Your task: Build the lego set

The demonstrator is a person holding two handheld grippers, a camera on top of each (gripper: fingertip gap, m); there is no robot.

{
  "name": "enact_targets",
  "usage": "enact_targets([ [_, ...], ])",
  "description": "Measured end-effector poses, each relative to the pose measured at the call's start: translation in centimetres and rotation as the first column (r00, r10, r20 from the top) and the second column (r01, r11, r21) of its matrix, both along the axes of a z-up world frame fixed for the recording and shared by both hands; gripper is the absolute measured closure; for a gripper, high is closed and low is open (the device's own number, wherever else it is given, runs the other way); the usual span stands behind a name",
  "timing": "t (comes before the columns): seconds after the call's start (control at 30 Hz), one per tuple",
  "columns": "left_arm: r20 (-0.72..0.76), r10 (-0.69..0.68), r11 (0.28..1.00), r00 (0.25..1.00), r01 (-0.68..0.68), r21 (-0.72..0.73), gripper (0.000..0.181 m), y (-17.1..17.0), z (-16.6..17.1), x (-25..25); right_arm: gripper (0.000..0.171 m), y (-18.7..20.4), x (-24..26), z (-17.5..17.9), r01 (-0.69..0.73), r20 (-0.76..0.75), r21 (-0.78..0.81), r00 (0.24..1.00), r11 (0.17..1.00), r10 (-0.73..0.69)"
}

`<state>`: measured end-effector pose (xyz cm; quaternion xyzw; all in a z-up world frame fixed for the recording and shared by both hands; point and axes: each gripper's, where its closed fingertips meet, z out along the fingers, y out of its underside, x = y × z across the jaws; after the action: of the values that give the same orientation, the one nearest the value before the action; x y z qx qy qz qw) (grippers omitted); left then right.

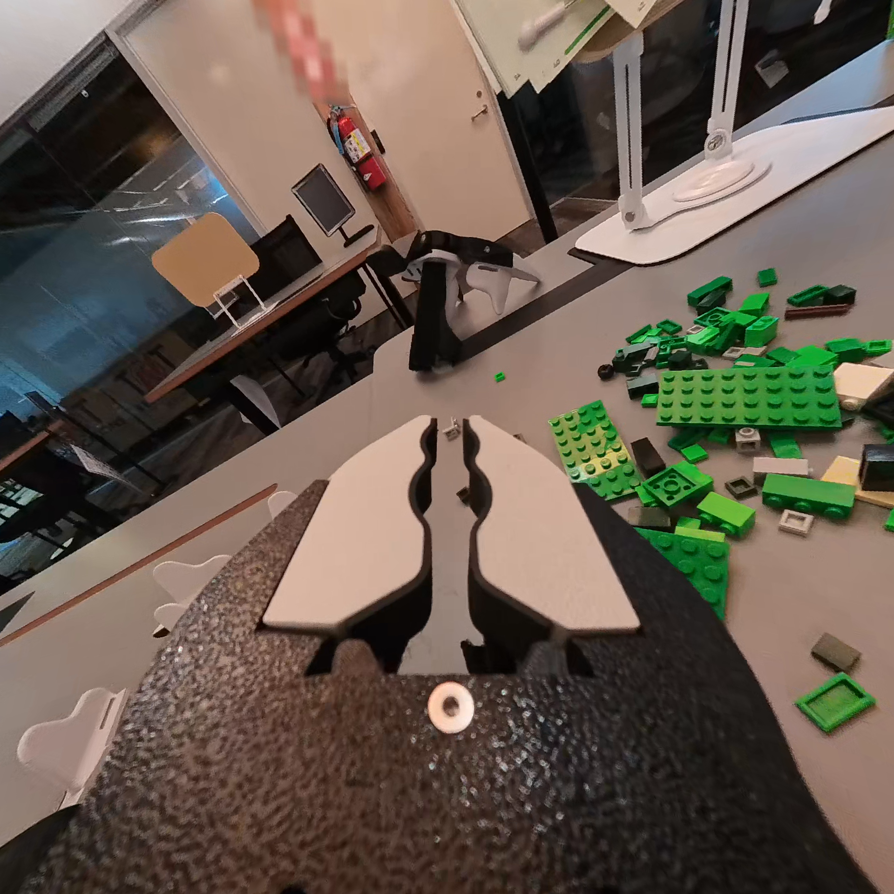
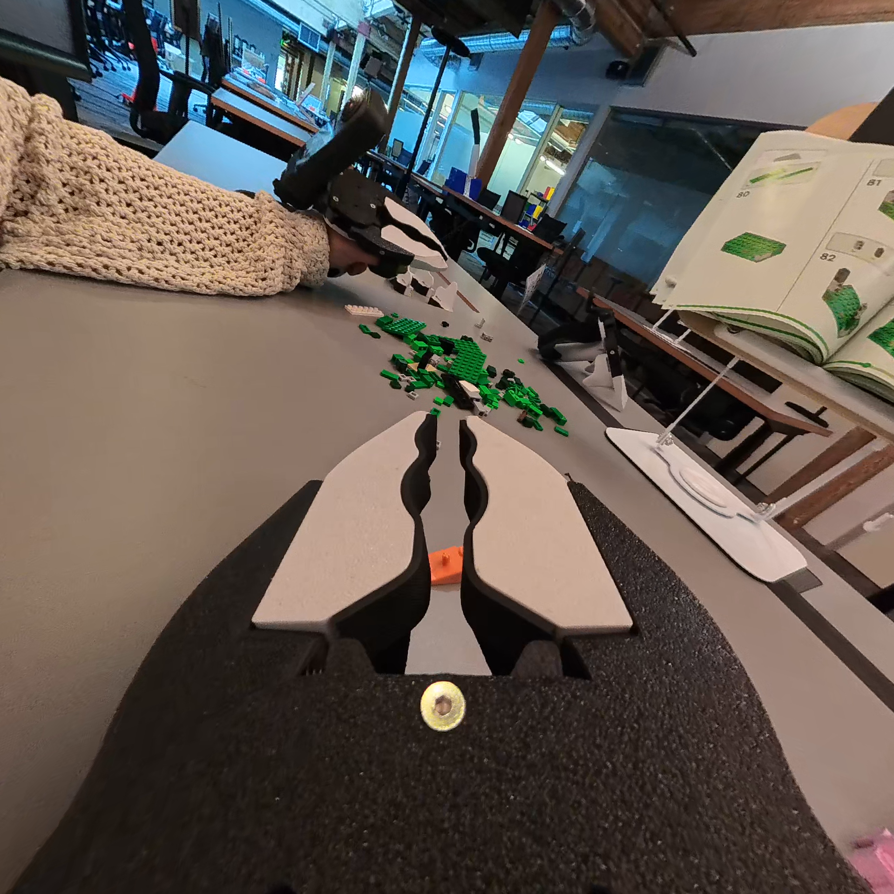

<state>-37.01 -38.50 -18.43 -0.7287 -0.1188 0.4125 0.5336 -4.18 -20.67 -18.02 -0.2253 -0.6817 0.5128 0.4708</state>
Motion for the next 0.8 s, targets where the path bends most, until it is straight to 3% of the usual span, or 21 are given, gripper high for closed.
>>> enact_targets([
  [0.13, -0.019, -0.001, 1.0, 1.0, 0.001, 0.019, 0.181, -0.1, 0.4, 0.1, 0.163, 0.0, 0.0, 0.1, 0.0, 0.001, -0.006, 1.0, 1.0, 0.0],
  [0.4, -0.033, -0.025, 0.999, 0.999, 0.024, -0.046, 0.181, 0.7, -0.4, 0.6, 0.164, -0.1, -0.1, 0.0, -0.002, 0.002, 0.001, 1.0, 1.0, 0.002],
  [0.8, 0.014, -0.034, 0.999, 0.999, 0.034, -0.024, 0.181, 0.7, -0.8, 0.4, 0.164, -0.2, -0.1, 0.0, -0.009, 0.004, 0.004, 1.0, 1.0, 0.009],
])
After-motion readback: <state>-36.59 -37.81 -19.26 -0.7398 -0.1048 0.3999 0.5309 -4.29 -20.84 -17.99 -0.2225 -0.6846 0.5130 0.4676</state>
